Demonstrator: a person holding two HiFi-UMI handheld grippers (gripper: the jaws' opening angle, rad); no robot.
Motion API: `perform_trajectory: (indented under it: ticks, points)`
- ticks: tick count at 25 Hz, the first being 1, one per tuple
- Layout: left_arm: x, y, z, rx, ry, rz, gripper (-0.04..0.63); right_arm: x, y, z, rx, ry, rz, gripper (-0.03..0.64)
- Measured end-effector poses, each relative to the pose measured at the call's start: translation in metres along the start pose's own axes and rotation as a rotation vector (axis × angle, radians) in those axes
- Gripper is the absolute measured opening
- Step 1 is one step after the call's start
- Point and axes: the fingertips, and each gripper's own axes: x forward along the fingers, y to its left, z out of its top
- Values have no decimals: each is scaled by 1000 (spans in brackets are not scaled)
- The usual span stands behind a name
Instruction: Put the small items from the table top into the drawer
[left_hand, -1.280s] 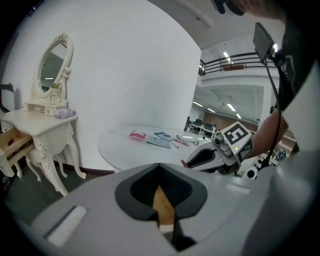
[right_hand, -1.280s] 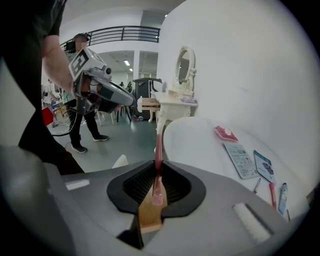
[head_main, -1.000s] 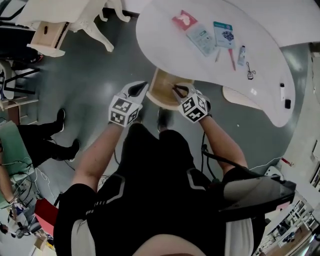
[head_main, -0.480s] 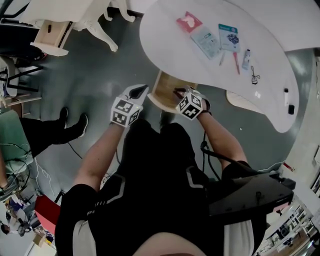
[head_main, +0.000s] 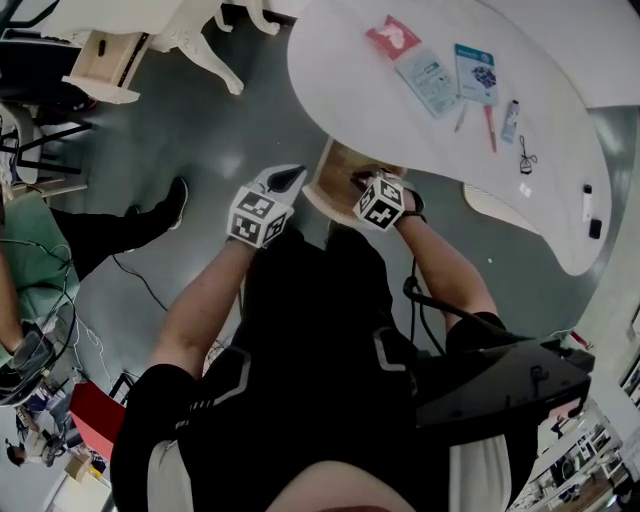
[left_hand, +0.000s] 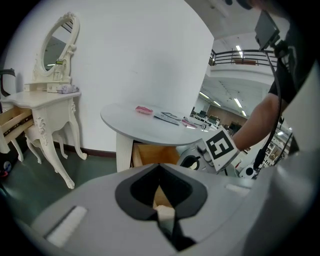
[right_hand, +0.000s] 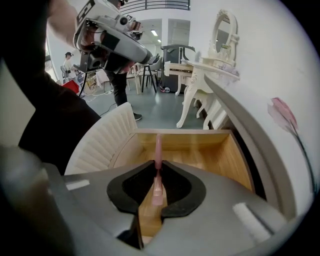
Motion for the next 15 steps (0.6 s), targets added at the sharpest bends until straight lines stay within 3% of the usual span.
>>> perform_trajectory:
  ticks: [15]
  points:
    - [16, 10, -16, 7, 27, -20, 0, 54, -10, -25, -60, 124, 26, 51]
